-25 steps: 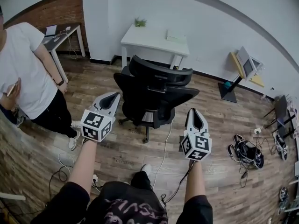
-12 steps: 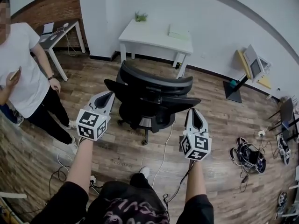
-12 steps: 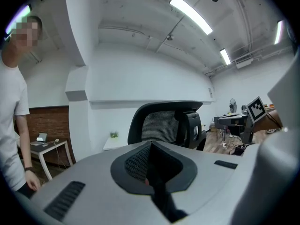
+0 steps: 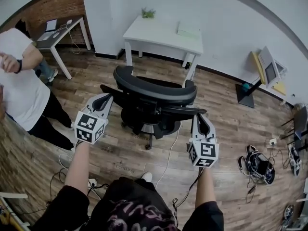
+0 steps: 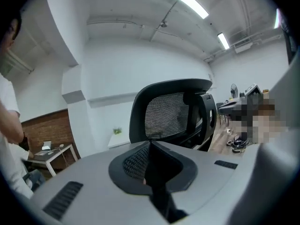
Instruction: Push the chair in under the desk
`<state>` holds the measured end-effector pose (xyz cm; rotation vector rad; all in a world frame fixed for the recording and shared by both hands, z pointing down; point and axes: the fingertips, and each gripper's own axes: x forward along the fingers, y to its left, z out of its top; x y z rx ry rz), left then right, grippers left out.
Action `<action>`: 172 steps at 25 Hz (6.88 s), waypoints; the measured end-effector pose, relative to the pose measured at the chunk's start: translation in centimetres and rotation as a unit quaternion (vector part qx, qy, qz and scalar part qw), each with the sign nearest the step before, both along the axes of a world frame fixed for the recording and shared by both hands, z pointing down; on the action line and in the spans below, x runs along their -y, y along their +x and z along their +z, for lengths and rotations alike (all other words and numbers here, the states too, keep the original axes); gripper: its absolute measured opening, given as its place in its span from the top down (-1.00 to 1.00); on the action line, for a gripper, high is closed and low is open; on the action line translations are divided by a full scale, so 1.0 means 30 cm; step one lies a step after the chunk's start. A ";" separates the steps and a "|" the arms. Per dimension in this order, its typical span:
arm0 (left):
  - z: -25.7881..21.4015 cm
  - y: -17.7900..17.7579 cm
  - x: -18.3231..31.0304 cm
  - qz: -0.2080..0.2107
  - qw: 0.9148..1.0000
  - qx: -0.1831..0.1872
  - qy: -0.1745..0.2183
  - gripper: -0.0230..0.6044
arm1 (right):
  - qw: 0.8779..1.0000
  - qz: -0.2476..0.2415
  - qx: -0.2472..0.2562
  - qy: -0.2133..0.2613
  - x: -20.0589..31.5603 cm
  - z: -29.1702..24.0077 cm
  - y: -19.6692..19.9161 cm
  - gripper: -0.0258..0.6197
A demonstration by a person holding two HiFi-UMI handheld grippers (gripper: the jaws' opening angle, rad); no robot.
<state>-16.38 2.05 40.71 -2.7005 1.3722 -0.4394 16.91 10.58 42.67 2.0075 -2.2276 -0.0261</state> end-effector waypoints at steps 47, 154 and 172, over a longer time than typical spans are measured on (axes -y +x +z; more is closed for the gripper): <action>0.230 0.041 0.163 0.192 0.898 0.395 0.000 0.24 | 0.907 -0.219 -0.312 -0.181 0.163 0.161 -0.090 0.17; 0.293 0.371 1.455 0.198 0.881 0.429 0.007 0.24 | 0.889 -0.249 -0.308 -0.228 1.457 0.220 0.217 0.16; 0.290 0.431 1.750 0.196 0.884 0.425 0.010 0.24 | 0.891 -0.246 -0.309 -0.225 1.752 0.215 0.276 0.16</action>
